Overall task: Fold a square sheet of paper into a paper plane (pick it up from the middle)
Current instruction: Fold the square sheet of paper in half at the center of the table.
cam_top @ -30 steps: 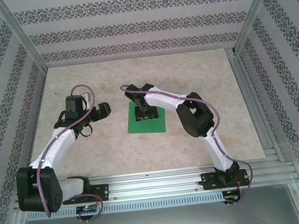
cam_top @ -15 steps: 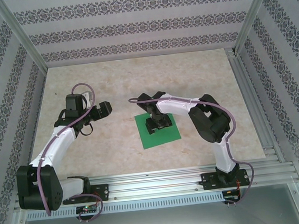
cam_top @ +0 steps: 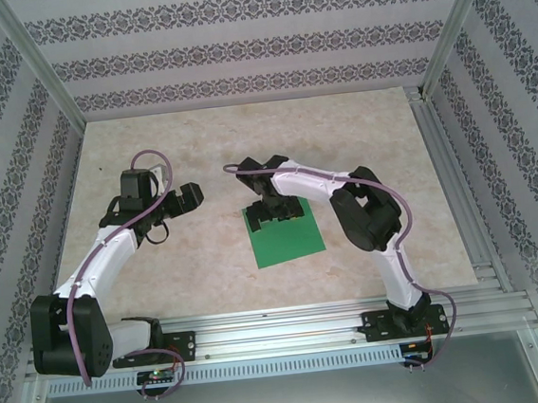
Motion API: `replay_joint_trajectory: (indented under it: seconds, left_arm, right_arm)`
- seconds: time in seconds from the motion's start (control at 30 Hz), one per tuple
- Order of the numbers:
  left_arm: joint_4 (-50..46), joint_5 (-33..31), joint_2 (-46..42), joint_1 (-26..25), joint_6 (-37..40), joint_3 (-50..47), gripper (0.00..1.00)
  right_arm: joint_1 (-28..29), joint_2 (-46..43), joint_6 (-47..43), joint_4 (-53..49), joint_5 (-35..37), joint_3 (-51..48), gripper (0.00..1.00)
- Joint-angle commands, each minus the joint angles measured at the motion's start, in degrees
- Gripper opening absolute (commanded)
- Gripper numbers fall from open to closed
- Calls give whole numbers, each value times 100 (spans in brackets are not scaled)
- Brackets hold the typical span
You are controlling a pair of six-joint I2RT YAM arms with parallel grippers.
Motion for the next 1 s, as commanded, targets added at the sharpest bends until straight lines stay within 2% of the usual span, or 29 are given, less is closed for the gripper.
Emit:
replay_joint_trajectory:
  seconds: [0.0, 0.17, 0.5, 0.63, 0.77, 0.83, 0.97]
  left_arm:
    - [-72, 74, -34, -50, 1, 212, 100]
    - [-69, 42, -20, -55, 18, 176, 100]
    - [-72, 18, -65, -54, 2, 162, 100]
    - [-116, 4, -78, -56, 27, 170, 100]
    - [-143, 5, -79, -52, 41, 193, 100]
    - [-152, -6, -95, -57, 17, 195, 100]
    - [-165, 0, -174, -52, -18, 193, 100]
  right_arm:
    - [-49, 88, 294, 88, 114, -224, 98]
    - [-49, 201, 346, 110, 179, -536, 98]
    - [184, 577, 384, -208, 583, -376, 84]
    - [184, 425, 383, -154, 566, -323, 79]
    - [167, 83, 382, -89, 489, -111, 70]
    - [145, -100, 379, -67, 483, -39, 62]
    - [84, -469, 399, -86, 451, 37, 57]
